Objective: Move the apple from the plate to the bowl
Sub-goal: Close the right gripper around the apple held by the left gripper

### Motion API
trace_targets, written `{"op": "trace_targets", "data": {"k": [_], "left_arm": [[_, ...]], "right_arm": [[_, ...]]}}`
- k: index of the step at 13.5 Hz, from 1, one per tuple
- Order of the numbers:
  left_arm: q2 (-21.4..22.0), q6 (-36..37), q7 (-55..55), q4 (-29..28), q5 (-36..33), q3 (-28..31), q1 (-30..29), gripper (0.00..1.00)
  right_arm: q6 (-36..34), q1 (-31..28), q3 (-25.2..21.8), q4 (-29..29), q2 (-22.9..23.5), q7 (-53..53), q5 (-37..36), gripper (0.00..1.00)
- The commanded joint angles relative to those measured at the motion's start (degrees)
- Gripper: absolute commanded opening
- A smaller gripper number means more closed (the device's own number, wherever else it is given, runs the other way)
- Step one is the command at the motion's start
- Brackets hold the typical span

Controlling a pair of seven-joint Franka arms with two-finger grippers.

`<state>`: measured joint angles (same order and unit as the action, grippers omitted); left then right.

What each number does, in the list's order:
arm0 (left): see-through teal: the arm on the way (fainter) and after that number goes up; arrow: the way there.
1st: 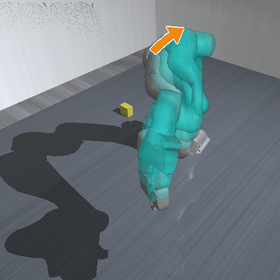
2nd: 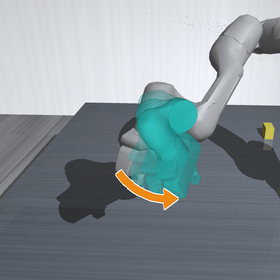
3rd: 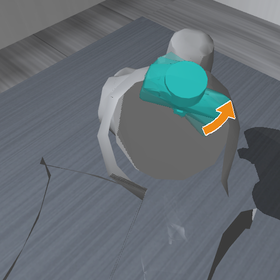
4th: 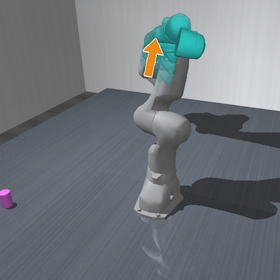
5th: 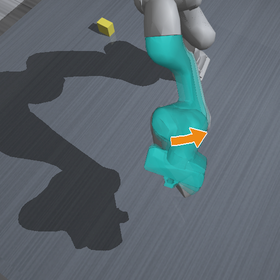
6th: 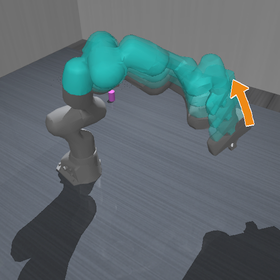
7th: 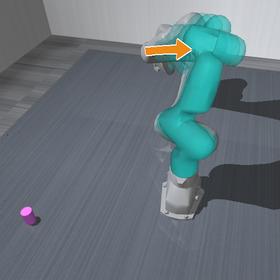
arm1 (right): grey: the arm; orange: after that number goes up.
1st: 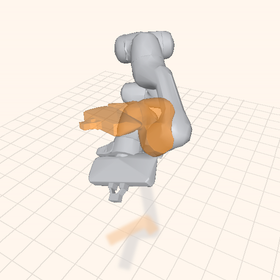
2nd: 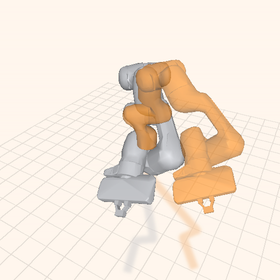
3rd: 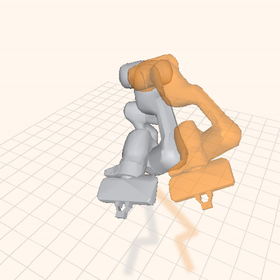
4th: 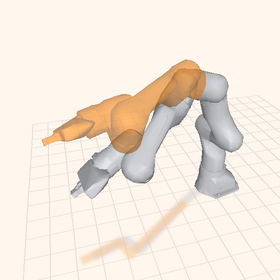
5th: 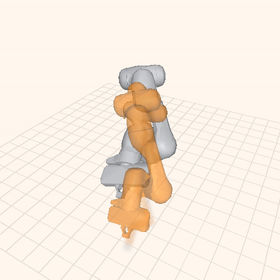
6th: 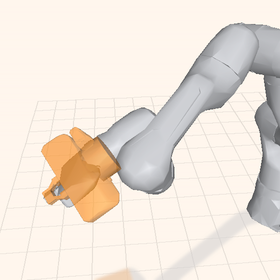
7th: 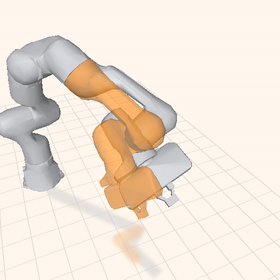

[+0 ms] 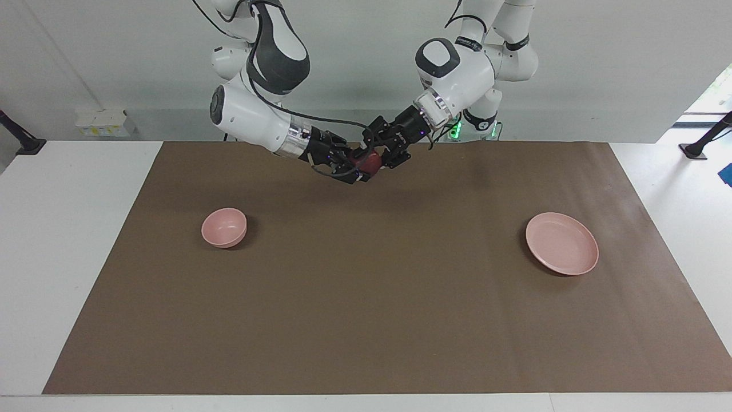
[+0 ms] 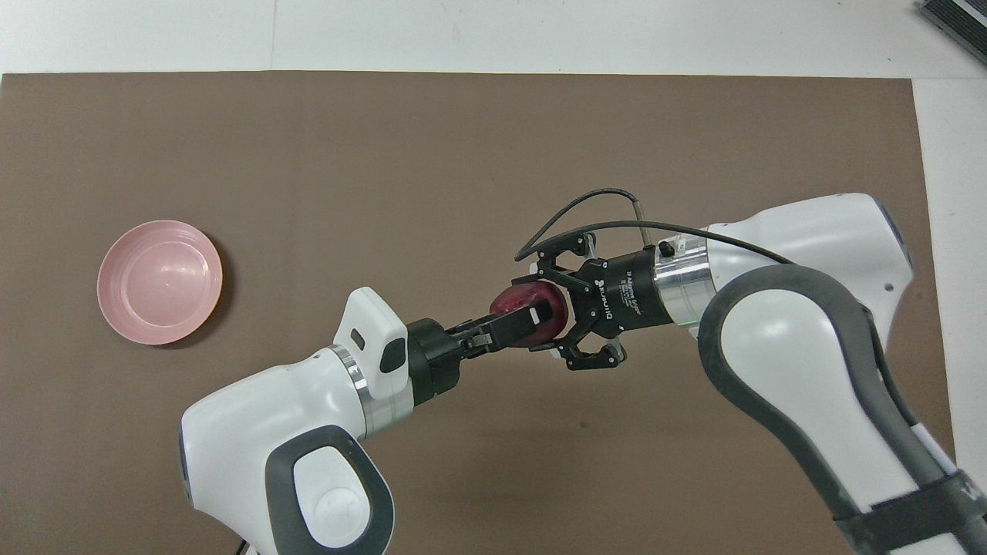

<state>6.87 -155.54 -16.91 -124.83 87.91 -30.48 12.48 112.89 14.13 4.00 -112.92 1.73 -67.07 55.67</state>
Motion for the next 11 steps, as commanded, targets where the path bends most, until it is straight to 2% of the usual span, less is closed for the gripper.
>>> {"op": "trace_targets", "data": {"k": [1,2,3,4,5,9,11], "left_arm": [[1.1,-1.0,1.0,-0.3,1.1,0.3,0.8,0.24],[1.1,-0.8,2.0,-0.3,1.1,0.3,0.8,0.28],[1.0,-0.8,2.1,-0.3,1.1,0.3,0.8,0.46],[1.1,-1.1,2.2,-0.1,1.1,0.3,0.7,0.82],[1.1,-1.1,2.8,0.1,1.1,0.3,0.5,1.0],[1.1,-1.3,4.3,0.2,0.9,0.4,0.2,1.0],[0.9,-1.1,4.3,0.5,0.5,0.7,-0.5,1.0]], "right_arm": [[0.4,-0.2,0.1,-1.0,-1.1,-0.9,1.6,0.0],[0.3,-0.2,0.1,-1.0,-1.1,-0.9,1.6,0.0],[0.1,-0.3,0.1,-1.0,-1.1,-0.9,1.6,0.0],[-0.5,-0.6,0.1,-0.9,-1.1,-0.9,1.5,0.0],[-0.7,-0.8,0.1,-0.9,-1.0,-0.9,1.0,0.0],[-0.7,-1.2,-0.6,-0.3,-1.2,-0.6,-0.8,0.0],[-0.8,-3.3,-0.5,0.8,-1.2,0.0,-6.6,0.0]]}}
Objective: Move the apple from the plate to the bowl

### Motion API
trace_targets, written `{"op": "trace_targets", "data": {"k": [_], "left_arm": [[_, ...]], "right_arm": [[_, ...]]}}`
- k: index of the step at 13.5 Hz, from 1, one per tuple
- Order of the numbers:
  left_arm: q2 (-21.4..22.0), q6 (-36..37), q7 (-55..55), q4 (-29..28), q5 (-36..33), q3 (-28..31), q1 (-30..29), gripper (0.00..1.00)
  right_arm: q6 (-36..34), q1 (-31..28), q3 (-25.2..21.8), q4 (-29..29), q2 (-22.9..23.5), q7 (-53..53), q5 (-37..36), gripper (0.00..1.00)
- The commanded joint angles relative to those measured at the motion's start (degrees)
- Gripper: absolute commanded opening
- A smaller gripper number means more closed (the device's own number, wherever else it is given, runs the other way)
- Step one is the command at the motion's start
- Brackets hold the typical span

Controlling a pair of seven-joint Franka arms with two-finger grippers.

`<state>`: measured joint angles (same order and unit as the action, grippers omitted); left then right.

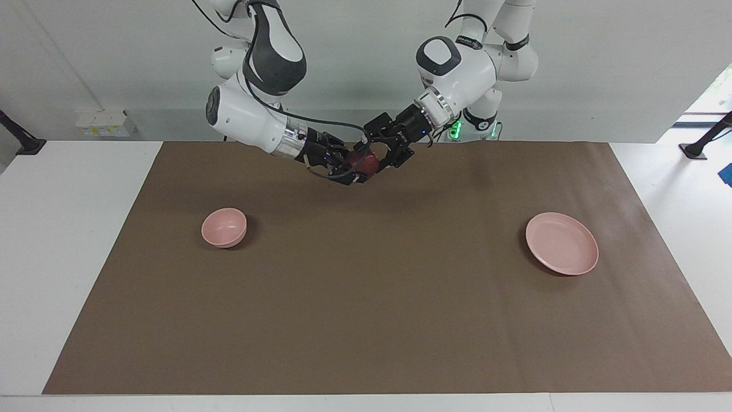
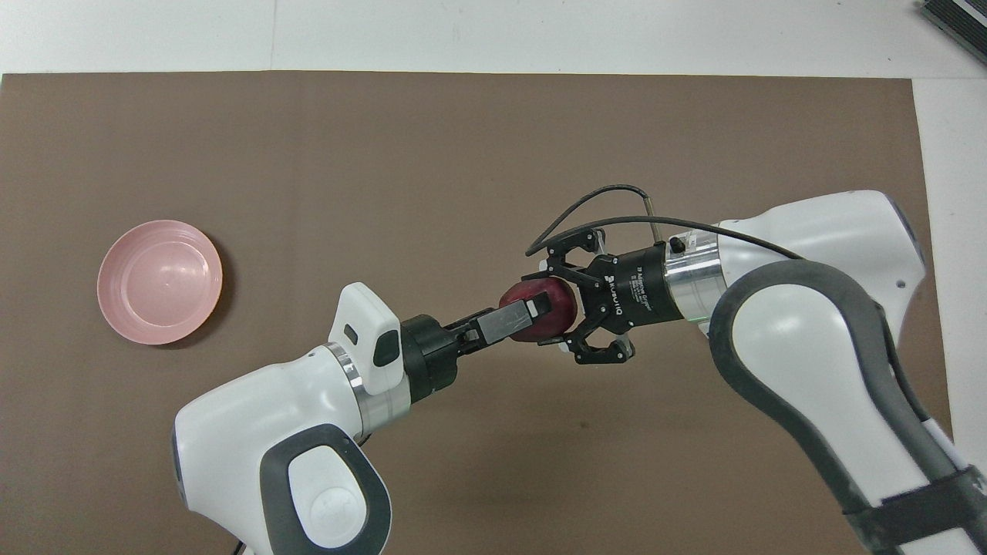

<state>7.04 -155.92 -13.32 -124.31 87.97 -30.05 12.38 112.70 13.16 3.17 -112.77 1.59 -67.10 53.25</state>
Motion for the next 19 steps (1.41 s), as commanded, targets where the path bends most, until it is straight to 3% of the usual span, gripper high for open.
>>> {"op": "trace_targets", "data": {"k": [1,7,15,17,19], "left_arm": [[0.7,-0.4,0.9,0.0,0.4,0.2,-1.4,1.0],[0.1,-0.4,1.1,-0.1,-1.0,0.3,-6.2,1.0],[-1.3,3.9,1.4,0.9,-19.5,0.4,-12.7,1.0],[-1.3,8.0,4.3,0.9,-28.0,0.5,-14.2,1.0],[-2.5,15.9,12.0,3.4,-42.4,0.5,-16.1,1.0]], "right_arm": [[-0.6,-2.7,0.4,1.7,-1.1,0.1,-8.0,0.0],[-0.5,-5.2,0.3,2.9,-0.6,19.8,-24.7,0.0],[0.6,-11.0,0.3,1.9,-0.4,51.3,-45.6,0.0],[3.8,-12.5,0.3,0.6,-0.2,56.7,-49.6,0.0],[9.0,-14.8,0.4,-1.6,0.0,64.3,-51.5,0.0]]}}
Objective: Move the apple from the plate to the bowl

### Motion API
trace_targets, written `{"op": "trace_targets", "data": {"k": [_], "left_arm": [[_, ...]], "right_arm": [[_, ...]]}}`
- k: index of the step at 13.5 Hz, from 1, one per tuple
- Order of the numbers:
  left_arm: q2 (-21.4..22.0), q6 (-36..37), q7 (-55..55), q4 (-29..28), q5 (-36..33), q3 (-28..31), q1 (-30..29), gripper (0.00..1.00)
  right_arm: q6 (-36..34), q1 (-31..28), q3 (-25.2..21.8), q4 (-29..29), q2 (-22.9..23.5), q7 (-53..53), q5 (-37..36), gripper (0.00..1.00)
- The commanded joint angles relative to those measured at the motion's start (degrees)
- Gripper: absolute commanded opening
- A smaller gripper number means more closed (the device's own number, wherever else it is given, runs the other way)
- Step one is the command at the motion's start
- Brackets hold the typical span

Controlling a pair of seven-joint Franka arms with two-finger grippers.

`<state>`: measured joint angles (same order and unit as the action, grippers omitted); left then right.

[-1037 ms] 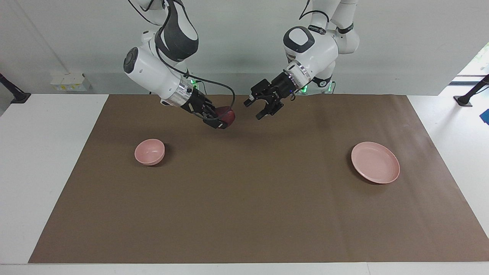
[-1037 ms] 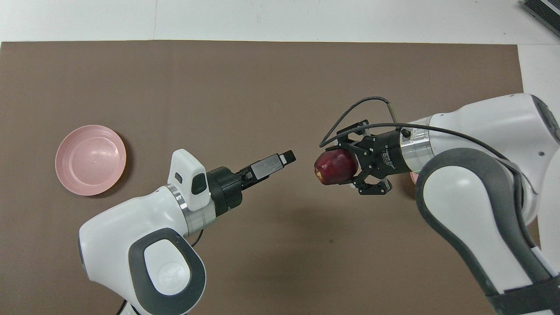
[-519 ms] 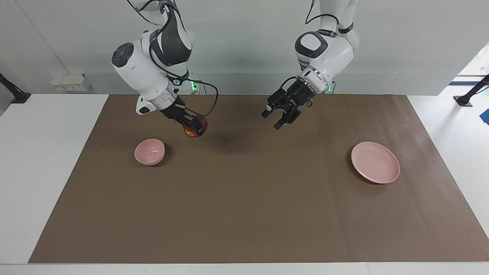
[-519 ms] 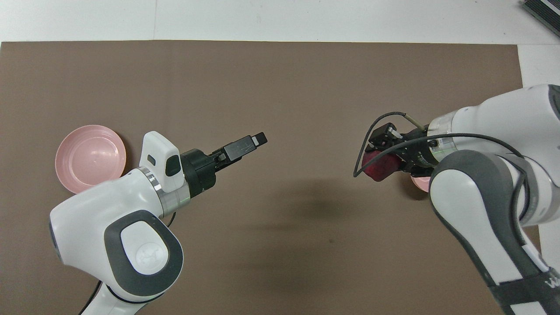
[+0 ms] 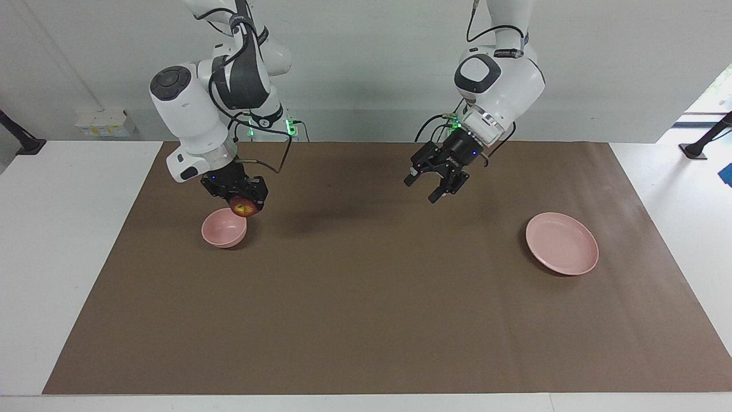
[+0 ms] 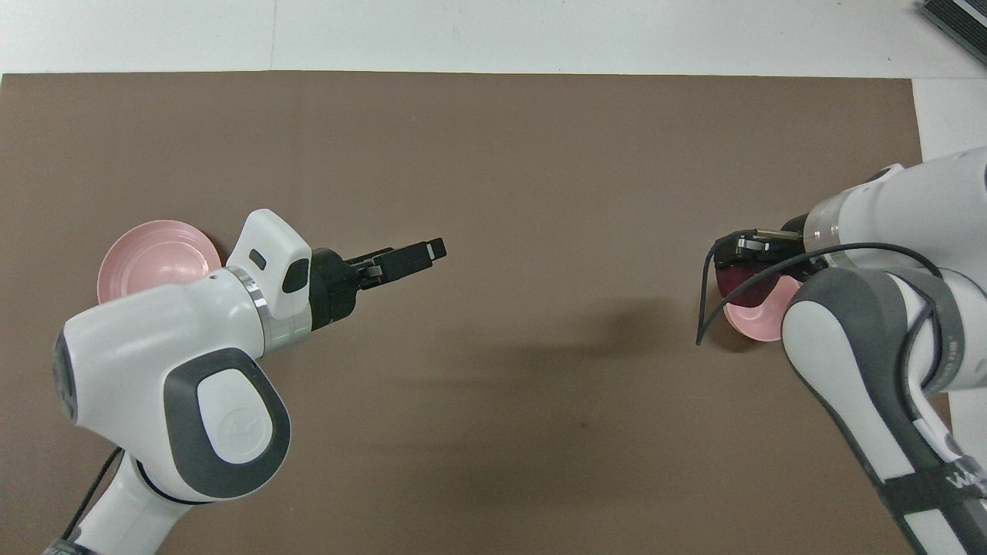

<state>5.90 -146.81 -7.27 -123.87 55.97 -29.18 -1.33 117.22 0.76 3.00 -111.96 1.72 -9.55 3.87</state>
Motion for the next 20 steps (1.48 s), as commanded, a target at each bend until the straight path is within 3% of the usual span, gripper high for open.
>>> {"op": "trace_targets", "data": {"k": [1,4,6,8,12,13,14,16,18,20], "left_arm": [[-2.5,12.2,9.8,5.9,-18.9,-0.4,-3.8,1.0],[-6.9,32.0,16.0,18.5,-44.2,-0.3,-5.0,1.0],[-7.6,40.7,15.8,24.6,-53.8,-0.1,-5.1,1.0],[-7.6,47.8,15.4,30.0,-58.0,0.7,-5.4,1.0],[-6.9,55.3,13.6,36.3,-56.2,4.0,-7.8,1.0],[-6.3,56.8,13.3,36.4,-56.1,4.0,-8.2,1.0],[-6.3,57.3,13.1,36.4,-56.4,4.3,-8.3,1.0],[-6.4,56.3,12.7,36.4,-55.5,6.4,-8.9,1.0],[-6.2,56.4,12.6,35.8,-53.9,6.9,-9.2,1.0],[-5.7,57.0,11.9,35.6,-53.9,12.5,-5.4,1.0]], "right_arm": [[5.9,-3.5,0.6,-2.6,0.6,10.2,-2.1,0.0],[11.2,-4.7,0.6,-5.7,1.4,16.3,-2.2,0.0],[12.6,-4.9,0.7,-8.3,1.5,16.4,-2.2,0.0],[18.0,-6.1,0.6,-12.9,1.3,17.1,-2.2,0.0],[20.2,-7.5,0.6,-15.8,2.3,18.8,-2.2,0.0],[19.2,-7.6,0.6,-15.7,2.3,20.2,-2.2,0.27],[18.4,-7.6,0.6,-15.1,2.6,21.3,-2.1,0.99],[15.6,-7.9,0.6,-12.3,2.8,21.8,-2.1,1.0],[7.2,-8.0,0.5,-6.6,2.9,21.2,-2.1,1.0],[-2.0,-7.8,0.6,-0.1,3.0,16.3,-1.9,1.0]]}}
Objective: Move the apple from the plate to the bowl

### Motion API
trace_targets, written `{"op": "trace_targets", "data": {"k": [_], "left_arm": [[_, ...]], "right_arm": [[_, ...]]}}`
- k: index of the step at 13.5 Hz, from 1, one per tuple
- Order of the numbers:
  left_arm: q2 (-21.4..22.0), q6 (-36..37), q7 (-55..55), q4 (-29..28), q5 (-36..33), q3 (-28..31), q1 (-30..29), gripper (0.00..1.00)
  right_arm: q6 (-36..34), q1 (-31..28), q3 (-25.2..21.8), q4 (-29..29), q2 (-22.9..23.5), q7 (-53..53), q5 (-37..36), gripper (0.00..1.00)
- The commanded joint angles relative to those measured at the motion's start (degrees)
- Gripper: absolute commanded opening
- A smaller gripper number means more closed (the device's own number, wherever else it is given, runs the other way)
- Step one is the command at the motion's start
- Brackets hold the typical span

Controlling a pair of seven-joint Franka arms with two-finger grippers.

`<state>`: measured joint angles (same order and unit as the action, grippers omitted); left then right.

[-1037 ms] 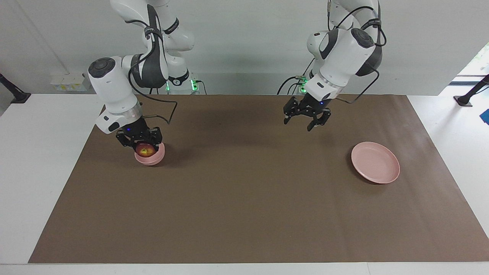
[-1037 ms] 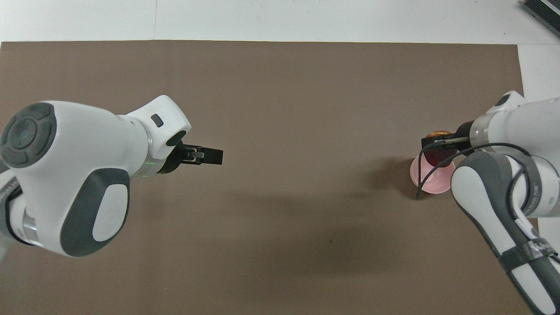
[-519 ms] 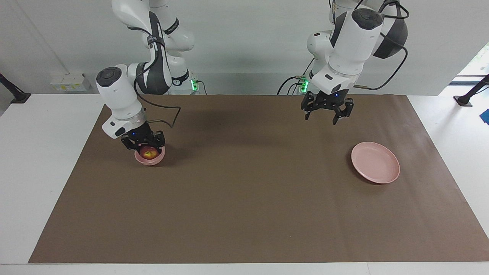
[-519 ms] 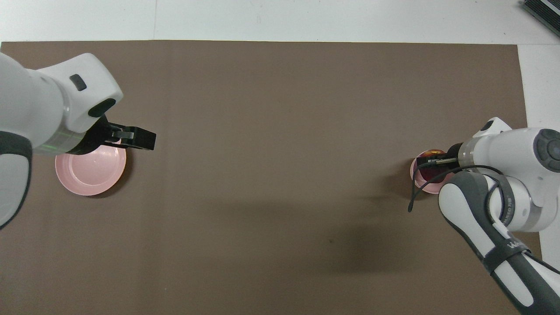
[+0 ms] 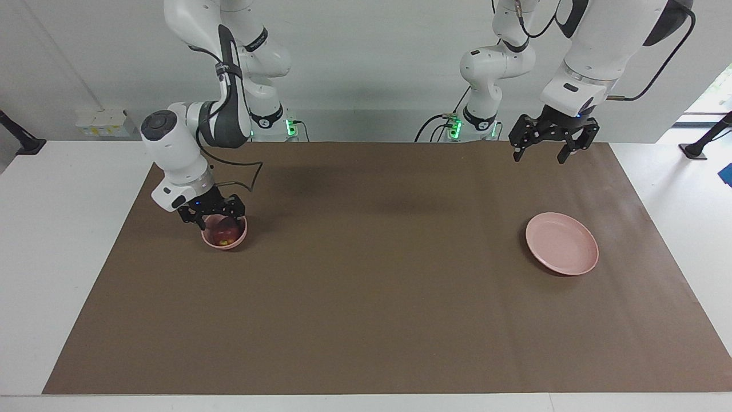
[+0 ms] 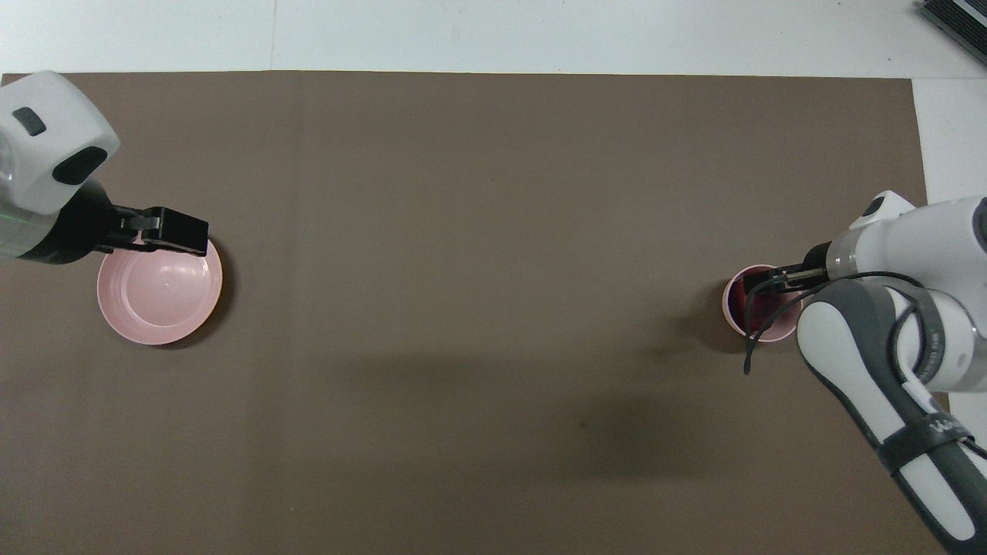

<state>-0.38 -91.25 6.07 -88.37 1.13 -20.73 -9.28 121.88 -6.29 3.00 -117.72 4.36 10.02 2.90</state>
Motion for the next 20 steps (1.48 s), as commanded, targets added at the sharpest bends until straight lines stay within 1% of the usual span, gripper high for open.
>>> {"op": "trace_targets", "data": {"k": [1,3,4,5,7,8,9,11,12,16,20], "left_arm": [[0.9,1.3,-4.2,0.0,1.0,8.9,5.6,1.0],[2.3,1.2,-8.0,-1.2,1.1,13.5,9.6,1.0],[2.6,1.2,-8.1,-1.7,1.0,15.2,11.2,1.0],[2.8,1.9,-8.2,-1.8,0.8,17.7,14.1,1.0],[2.8,2.7,-8.2,-1.9,-0.1,21.1,18.1,1.0],[2.8,3.1,-8.2,-1.8,-2.5,22.2,20.0,1.0],[2.8,3.1,-8.3,-1.8,-3.3,22.7,20.4,1.0],[2.8,3.1,-8.3,-1.5,-3.2,22.7,19.4,1.0],[2.8,3.1,-8.3,-1.2,-3.1,22.7,18.9,1.0],[2.8,4.0,-8.0,-1.2,-3.1,22.7,18.9,1.0],[2.9,4.2,-7.8,-1.3,-3.1,22.7,18.8,1.0]], "right_arm": [[-8.0,-0.5,0.6,8.2,0.3,-7.3,-1.2,1.0],[-9.2,0.0,0.5,11.4,-1.3,-8.4,-1.3,1.0],[-11.2,0.0,0.4,13.3,-1.7,-8.4,-1.4,1.0],[-13.8,0.0,0.3,15.4,-1.8,-8.4,-2.5,1.0],[-19.1,0.3,0.6,19.2,-2.9,-8.9,-5.9,1.0],[-22.0,0.3,0.7,20.3,-4.0,-9.9,-5.8,1.0],[-23.4,0.2,1.0,20.3,-5.5,-12.3,-4.8,1.0],[-26.6,0.7,1.4,20.7,-8.2,-13.4,-4.0,1.0],[-27.0,1.0,1.2,20.5,-9.5,-13.5,-3.7,1.0],[-29.2,1.0,1.2,20.3,-9.7,-12.8,-3.9,1.0],[-29.5,0.9,1.2,20.6,-9.6,-12.7,-3.9,1.0]]}}
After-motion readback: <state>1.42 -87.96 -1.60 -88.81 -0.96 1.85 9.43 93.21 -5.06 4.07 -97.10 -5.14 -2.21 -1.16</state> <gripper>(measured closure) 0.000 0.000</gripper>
